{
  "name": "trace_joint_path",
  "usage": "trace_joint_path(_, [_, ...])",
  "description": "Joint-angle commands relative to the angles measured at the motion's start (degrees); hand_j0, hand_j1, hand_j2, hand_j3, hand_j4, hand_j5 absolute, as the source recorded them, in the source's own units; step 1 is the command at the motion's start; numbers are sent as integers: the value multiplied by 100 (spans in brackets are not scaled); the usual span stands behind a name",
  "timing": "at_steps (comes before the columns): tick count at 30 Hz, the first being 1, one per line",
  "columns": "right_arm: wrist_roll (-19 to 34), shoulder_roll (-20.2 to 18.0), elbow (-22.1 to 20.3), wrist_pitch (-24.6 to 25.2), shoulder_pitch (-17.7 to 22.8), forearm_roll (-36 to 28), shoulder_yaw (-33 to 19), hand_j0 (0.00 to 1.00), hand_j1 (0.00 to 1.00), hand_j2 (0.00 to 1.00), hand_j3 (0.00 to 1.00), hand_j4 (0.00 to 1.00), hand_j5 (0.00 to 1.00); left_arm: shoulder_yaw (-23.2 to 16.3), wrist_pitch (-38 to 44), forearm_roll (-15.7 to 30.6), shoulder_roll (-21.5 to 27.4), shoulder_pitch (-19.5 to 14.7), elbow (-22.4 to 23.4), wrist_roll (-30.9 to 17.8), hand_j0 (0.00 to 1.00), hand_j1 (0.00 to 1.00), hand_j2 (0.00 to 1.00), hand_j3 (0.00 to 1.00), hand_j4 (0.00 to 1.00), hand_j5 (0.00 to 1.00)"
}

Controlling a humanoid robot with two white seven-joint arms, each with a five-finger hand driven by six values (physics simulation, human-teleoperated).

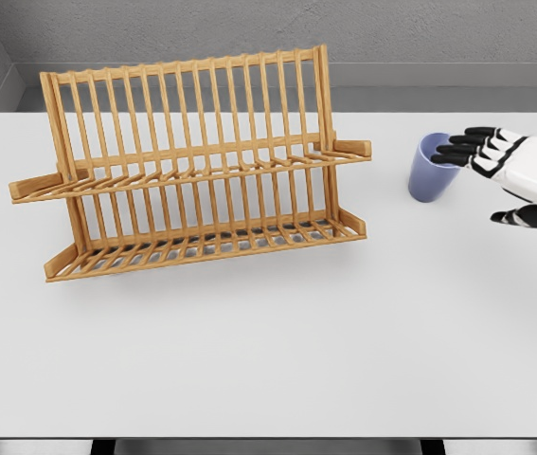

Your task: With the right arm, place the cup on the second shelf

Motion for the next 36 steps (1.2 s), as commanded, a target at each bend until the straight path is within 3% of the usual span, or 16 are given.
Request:
trace_joint_path(1, [7, 4, -43, 7, 0, -44, 25, 100, 100, 100, 100, 100, 100, 0, 5, 0, 0, 0, 0, -1, 100, 100, 100, 100, 100, 100])
trace_joint_path(4, [-89, -31, 185, 7, -18, -473, -63, 100, 100, 100, 100, 100, 100, 0, -4, 0, 0, 0, 0, -1, 100, 100, 100, 100, 100, 100])
trace_joint_path(5, [-81, -58, 439, 7, 35, -756, -98, 100, 100, 100, 100, 100, 100, 0, 5, 0, 0, 0, 0, -1, 100, 100, 100, 100, 100, 100])
trace_joint_path(7, [77, -128, 959, 7, -44, -739, -54, 100, 100, 100, 100, 100, 100, 0, -4, 0, 0, 0, 0, -1, 100, 100, 100, 100, 100, 100])
trace_joint_path(9, [1289, -383, 915, 7, -307, -756, -81, 100, 100, 100, 100, 100, 100, 0, -4, 0, 0, 0, 0, -1, 100, 100, 100, 100, 100, 100])
trace_joint_path(10, [2110, -392, 932, 7, -685, -791, -81, 100, 100, 100, 100, 100, 100, 0, 5, 0, 0, 0, 0, -1, 100, 100, 100, 100, 100, 100])
trace_joint_path(11, [2110, -392, 906, 7, -896, -800, -81, 100, 100, 100, 100, 100, 100, 0, 5, 0, 0, 0, 0, -1, 100, 100, 100, 100, 100, 100])
trace_joint_path(14, [2110, -427, 774, 7, -1010, -747, 130, 100, 100, 100, 100, 100, 100, 0, 5, 0, 0, 0, 0, -1, 100, 100, 100, 100, 100, 100])
trace_joint_path(17, [2110, -172, 1011, 317, -2355, -730, 1703, 100, 100, 100, 100, 100, 100, 0, 5, 0, 0, 0, 0, -1, 100, 100, 100, 100, 100, 100])
trace_joint_path(19, [2110, -32, 1337, 273, -2522, -730, 1791, 100, 100, 100, 100, 100, 100, 0, 5, 0, 0, 0, 0, -1, 100, 100, 100, 100, 100, 100])
trace_joint_path(21, [2110, 223, 1433, 317, -3154, -730, 2353, 100, 100, 100, 100, 100, 100, 0, -4, 0, 0, 0, 0, -1, 100, 100, 100, 100, 100, 100])
trace_joint_path(23, [2110, 505, 1881, 308, -3700, -730, 2749, 100, 100, 100, 100, 100, 100, 0, 5, 0, 0, 0, 0, -1, 100, 100, 100, 100, 100, 100])
trace_joint_path(26, [2110, 540, 2110, 378, -3893, -704, 3039, 100, 100, 100, 100, 100, 100, 0, -4, 0, 0, 0, 0, -1, 100, 100, 100, 100, 100, 100])
trace_joint_path(28, [2110, 768, 2409, 405, -4148, -651, 3198, 100, 100, 100, 100, 100, 100, 0, 5, 0, 0, 0, 0, -1, 100, 100, 100, 100, 100, 100])
trace_joint_path(36, [2110, 891, 2954, 405, -4289, -493, 3558, 100, 100, 100, 100, 100, 100, 0, -4, 0, 0, 0, 0, -1, 100, 100, 100, 100, 100, 100])
